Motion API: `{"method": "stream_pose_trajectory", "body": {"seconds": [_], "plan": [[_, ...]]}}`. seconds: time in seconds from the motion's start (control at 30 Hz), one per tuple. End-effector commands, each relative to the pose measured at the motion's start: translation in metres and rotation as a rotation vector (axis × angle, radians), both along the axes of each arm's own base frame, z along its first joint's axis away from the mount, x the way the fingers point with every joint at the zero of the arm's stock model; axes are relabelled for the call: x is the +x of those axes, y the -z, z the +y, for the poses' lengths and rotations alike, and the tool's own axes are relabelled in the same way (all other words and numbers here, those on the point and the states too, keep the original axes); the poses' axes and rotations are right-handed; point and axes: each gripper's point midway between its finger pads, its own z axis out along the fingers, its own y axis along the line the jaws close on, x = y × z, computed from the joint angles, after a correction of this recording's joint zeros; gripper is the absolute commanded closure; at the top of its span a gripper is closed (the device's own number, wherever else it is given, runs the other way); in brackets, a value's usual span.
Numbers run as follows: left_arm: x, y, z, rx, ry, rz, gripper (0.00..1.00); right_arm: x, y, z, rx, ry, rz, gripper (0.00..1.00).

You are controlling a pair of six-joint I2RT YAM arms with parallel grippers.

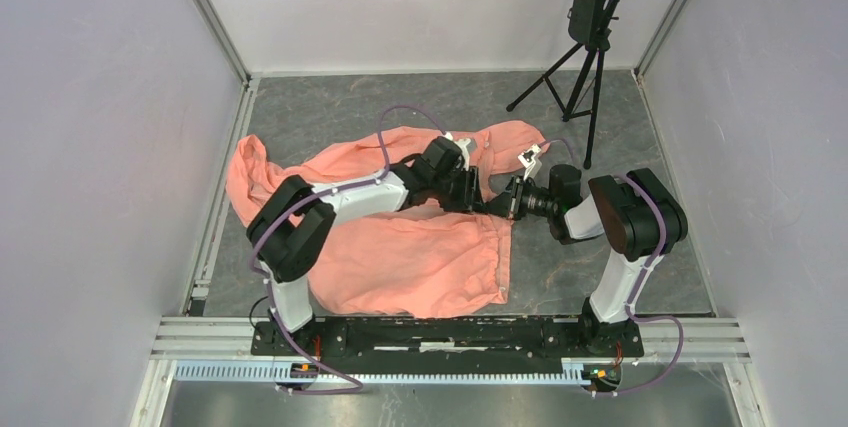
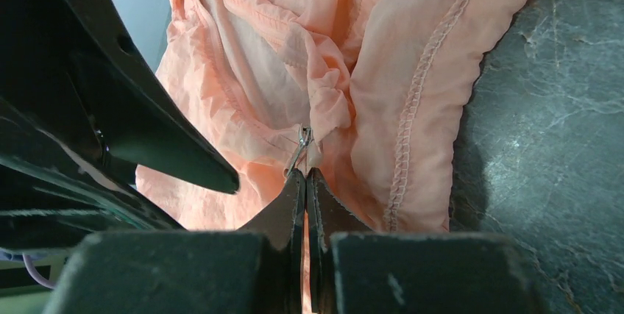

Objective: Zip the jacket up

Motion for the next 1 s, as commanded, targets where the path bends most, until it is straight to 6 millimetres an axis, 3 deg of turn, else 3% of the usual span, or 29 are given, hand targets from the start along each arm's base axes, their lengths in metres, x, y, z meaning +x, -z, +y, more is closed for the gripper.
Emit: {"method": "stream_pose_trajectory", "body": {"seconds": [0.0,0.27,0.37,0.5,0.7,0.83,0.97], "plan": [[0.028,0.002,-0.013,-0.018,-0.203,-0.034,0.53,0.002,-0.007,0.002,0.008,-0.004,-0.048,1.00],[0.019,0.024,-0.024,0.027,-0.203,-0.016,0.57,0.003,-0.007,0.002,0.014,-0.002,-0.041,1.00],[0.012,0.031,-0.026,0.067,-0.195,-0.023,0.51,0.003,-0.007,0.003,0.016,-0.004,-0.039,1.00],[0.010,0.038,-0.029,0.093,-0.207,-0.032,0.51,0.002,-0.007,0.003,0.020,-0.004,-0.037,1.00],[0.009,0.048,-0.024,0.167,-0.210,-0.051,0.64,0.003,-0.008,0.003,0.020,-0.002,-0.039,1.00],[0.008,0.052,-0.017,0.203,-0.205,-0.071,0.65,0.002,-0.008,0.003,0.022,-0.002,-0.037,1.00],[0.016,0.037,-0.008,0.231,-0.223,-0.133,0.86,0.002,-0.007,0.002,0.015,0.007,-0.034,1.00]]}}
